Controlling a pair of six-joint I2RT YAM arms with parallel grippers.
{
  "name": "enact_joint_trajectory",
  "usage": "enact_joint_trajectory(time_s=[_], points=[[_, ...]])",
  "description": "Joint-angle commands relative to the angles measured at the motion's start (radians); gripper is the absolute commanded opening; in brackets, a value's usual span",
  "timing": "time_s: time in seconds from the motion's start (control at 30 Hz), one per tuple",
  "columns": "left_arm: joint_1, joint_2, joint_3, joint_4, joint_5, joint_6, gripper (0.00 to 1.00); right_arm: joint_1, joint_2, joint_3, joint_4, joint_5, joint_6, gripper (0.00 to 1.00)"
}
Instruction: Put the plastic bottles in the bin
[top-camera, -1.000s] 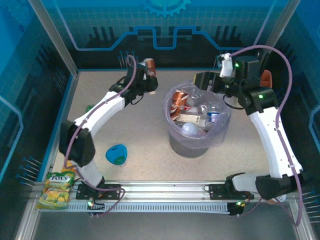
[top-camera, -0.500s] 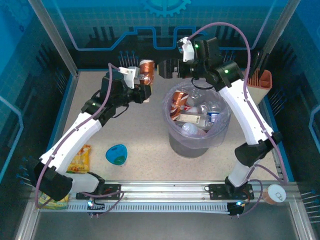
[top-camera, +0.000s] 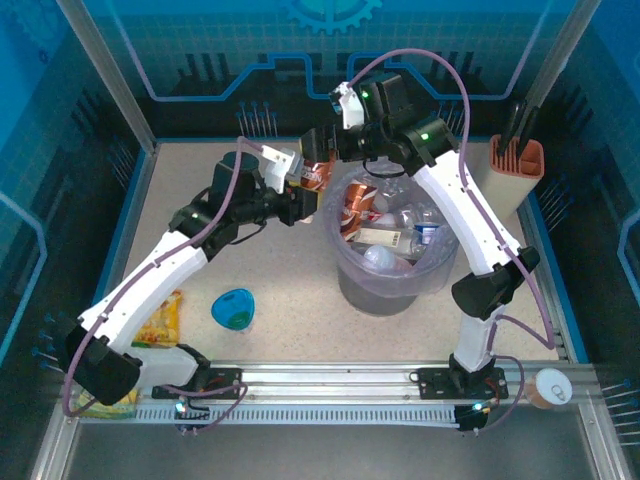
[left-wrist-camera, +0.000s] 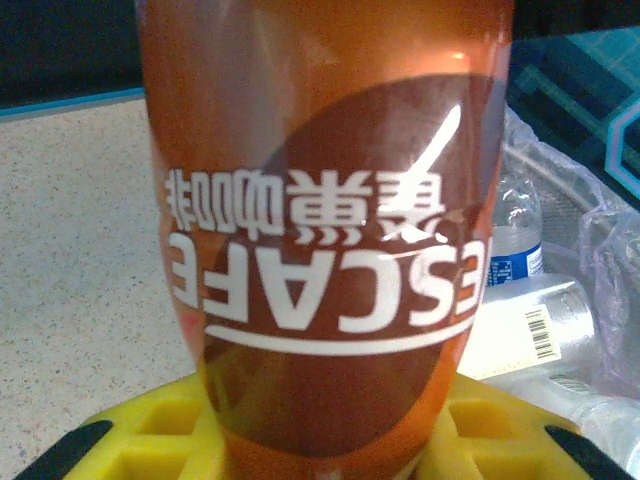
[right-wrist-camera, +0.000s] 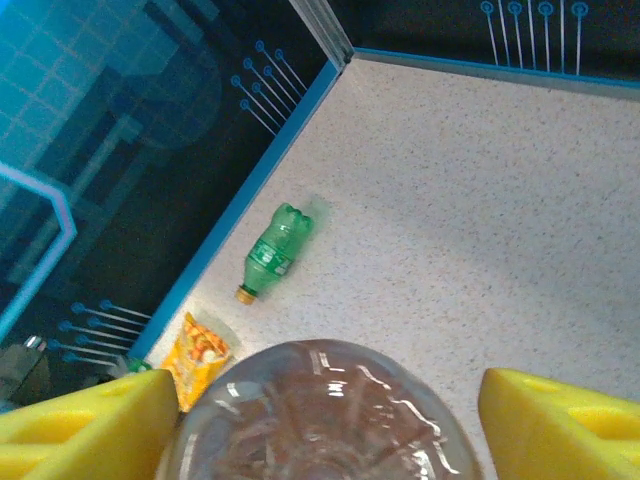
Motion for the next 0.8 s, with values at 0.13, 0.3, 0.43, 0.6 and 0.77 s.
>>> enact_joint_trajectory(time_s=[0.13, 0.3, 0.43, 0.6, 0.77], points=[[-0.011, 0.043, 0.034, 0.026, -0.009, 0.036, 0.24, -0.001, -0.032, -0.046, 0.002, 0.012, 0.011, 0.5], [-0.012, 0.044, 0.05, 0.03, -0.02, 0.027, 0.62, -0.018, -0.081, -0.088, 0.056, 0.014, 0.022, 0.37], [-0.012, 0.002, 0.049, 0.022, -0.07, 0.016, 0.93, -0.056, -0.138, -0.089, 0.074, 0.024, 0.011, 0.32], [-0.011, -0.045, 0.067, -0.081, -0.091, 0.049, 0.99, -0.144, -0.265, -0.138, 0.093, 0.059, -0.015, 0.27], [-0.004, -0.036, 0.082, -0.177, -0.116, 0.042, 0.99, -0.238, -0.446, -0.262, 0.092, 0.114, -0.052, 0.21]])
